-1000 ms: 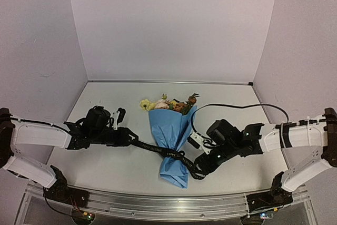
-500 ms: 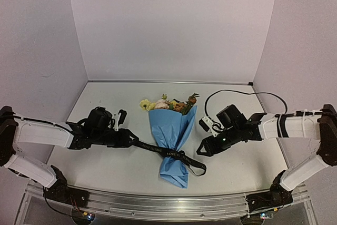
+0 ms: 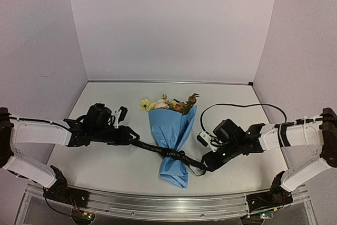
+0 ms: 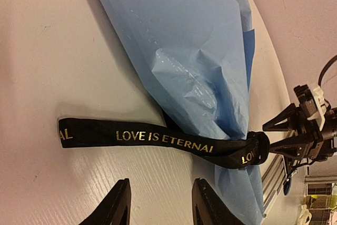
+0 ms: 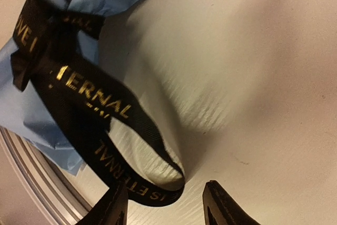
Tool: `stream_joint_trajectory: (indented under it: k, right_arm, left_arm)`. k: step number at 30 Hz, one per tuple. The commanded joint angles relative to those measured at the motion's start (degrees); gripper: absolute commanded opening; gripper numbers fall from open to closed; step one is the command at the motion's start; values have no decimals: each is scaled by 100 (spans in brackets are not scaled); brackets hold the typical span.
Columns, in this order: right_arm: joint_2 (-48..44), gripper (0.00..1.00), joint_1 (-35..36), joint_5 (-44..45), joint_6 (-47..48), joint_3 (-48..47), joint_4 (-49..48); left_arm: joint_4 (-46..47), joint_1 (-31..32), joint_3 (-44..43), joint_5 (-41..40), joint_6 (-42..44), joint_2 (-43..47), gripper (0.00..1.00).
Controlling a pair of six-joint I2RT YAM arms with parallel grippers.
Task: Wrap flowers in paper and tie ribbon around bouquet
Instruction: Pick up the right side of the half-tied ribbon from the center of the board.
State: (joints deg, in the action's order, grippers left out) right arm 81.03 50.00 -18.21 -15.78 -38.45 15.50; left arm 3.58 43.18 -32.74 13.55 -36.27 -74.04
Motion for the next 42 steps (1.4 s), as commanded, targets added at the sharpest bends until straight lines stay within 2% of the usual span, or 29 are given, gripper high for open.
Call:
stream_joint_trajectory:
  k: [1,8,12,16,18,25,28,29,31,32,36,38,42]
  right_arm:
    - [-143,47,448,963,-82,-100,550]
    - [317,38,639,1601,-587,-238,735]
    - [249,14,686,1537,-635,-413,769]
    - [-18,2,832,1335,-681,-818,1243]
    - [-82,0,949,1164,-721,-1086,1525]
    - [-151,0,1122,681,-1086,-1722,1936]
    - [-228,0,1112,1359,-1146,-1817,2453]
    - [-243,5,1107,1671,-1153,-1762,2568]
    - [-214,23,1101,2086,-948,-1627,2616]
    - [-162,26,1097,2267,-770,-1598,2616]
    - [98,34,960,2368,-170,-1277,2023]
    - [355,39,812,2180,-241,-1125,1692]
    - [805,35,733,1944,-672,-1311,1636]
  left_arm:
    - [-145,65,-497,82,57,173,42]
    - [-227,299,-849,-15,194,61,42]
    - [-223,517,-1045,-34,401,-34,42]
    - [-271,953,-1254,-145,827,-214,42]
    - [-232,1159,-1332,-139,1112,-332,41]
    - [86,1982,-1415,-551,2157,-614,41]
    - [147,2218,-1473,-916,2418,-708,41]
    - [151,2239,-1484,-996,2442,-728,41]
    - [229,2275,-1469,-1089,2458,-711,41]
    - [268,2280,-1459,-1095,2458,-702,41]
    - [286,2324,-1486,-1096,2420,-673,42]
    - [225,2333,-1496,-1128,2404,-657,42]
    - [139,2334,-1473,-1211,2383,-588,42]
